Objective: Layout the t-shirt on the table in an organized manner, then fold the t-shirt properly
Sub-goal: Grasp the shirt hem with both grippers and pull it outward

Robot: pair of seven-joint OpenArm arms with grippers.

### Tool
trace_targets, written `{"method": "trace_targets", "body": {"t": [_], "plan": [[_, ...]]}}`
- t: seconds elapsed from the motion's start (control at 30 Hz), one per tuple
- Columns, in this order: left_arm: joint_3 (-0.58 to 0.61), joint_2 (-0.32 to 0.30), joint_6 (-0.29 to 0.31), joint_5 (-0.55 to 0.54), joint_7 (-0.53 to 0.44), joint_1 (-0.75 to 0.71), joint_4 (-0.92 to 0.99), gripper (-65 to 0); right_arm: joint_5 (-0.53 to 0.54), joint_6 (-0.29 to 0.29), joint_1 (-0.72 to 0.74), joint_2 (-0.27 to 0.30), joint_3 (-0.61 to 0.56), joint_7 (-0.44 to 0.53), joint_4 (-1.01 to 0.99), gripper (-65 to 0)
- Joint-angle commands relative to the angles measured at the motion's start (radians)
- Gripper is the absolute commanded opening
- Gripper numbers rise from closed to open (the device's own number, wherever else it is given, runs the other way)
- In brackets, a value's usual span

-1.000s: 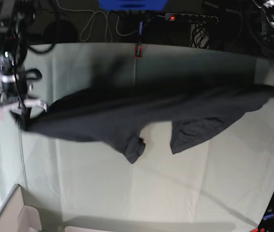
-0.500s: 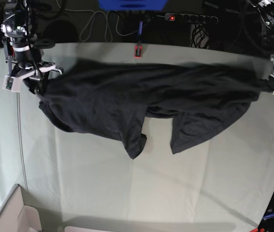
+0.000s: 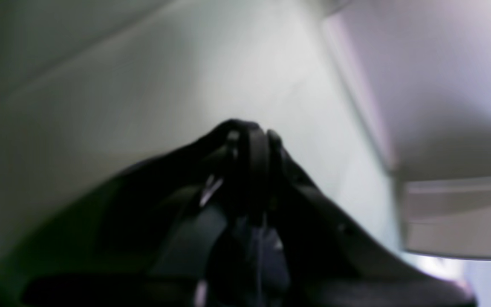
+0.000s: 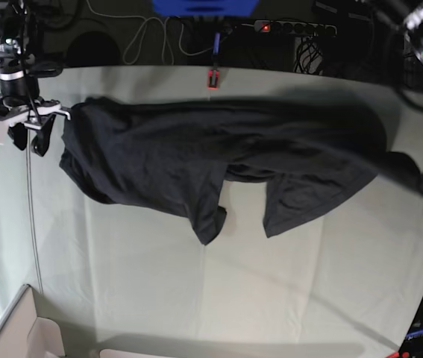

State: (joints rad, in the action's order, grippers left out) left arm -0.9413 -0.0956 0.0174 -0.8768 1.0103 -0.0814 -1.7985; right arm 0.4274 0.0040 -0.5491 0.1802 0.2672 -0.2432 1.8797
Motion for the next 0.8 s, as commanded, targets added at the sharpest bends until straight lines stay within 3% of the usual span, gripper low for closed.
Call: {"method": "trace_targets", "body": {"t": [0.0,0.07,0.13,0.27,0.3,0.47,0.57,0.67,0.77], "plan": [[-0.009,-0.014,-0.021,-0.026,-0.006,-0.014,-0.008,-64.0,0.008,0.003,-0.001,0.011,0.005,0.026,0.021,-37.9],[-0.012,-0.016,-0.021,-0.025,-0.005,-0.036,-0.005,-63.6,0.008,0.003,-0.001,0.012,0.005,0.026,0.021,-37.9],[-0.011,-0.04,-0.021,-0.025,-0.005,-0.073,-0.005,-59.3,0.008,0.003,0.017,0.012,0.004,0.025,0.021,-37.7],[-0.009,-0.072,-0.014,-0.031,-0.006,-0.163,-0.005,-38.5,0.008,0.004,0.05,0.012,0.004,0.014,0.019,-37.7],[-0.014,-0.074,-0.014,-0.032,-0.006,-0.172,-0.005,-35.9,0.008,0.004,0.051,0.012,0.004,0.014,0.019,-37.7],[-0.037,-0.074,-0.014,-0.032,-0.015,-0.166,-0.019,-38.9,0.006,0.004,0.11,0.018,-0.021,0.012,0.01,-37.6],[-0.04,-0.068,-0.017,-0.023,-0.014,-0.044,-0.005,-40.3,0.006,0.004,0.137,0.034,-0.067,0.012,0.01,-37.6],[0.084,-0.054,-0.023,0.029,-0.015,0.13,0.111,-40.3,0.006,0.004,0.176,0.046,-0.121,0.002,0.001,-37.6],[0.268,-0.048,-0.023,0.153,-0.021,0.289,0.283,-40.3,0.006,0.004,0.208,0.046,-0.15,-0.043,-0.012,-37.6]]}}
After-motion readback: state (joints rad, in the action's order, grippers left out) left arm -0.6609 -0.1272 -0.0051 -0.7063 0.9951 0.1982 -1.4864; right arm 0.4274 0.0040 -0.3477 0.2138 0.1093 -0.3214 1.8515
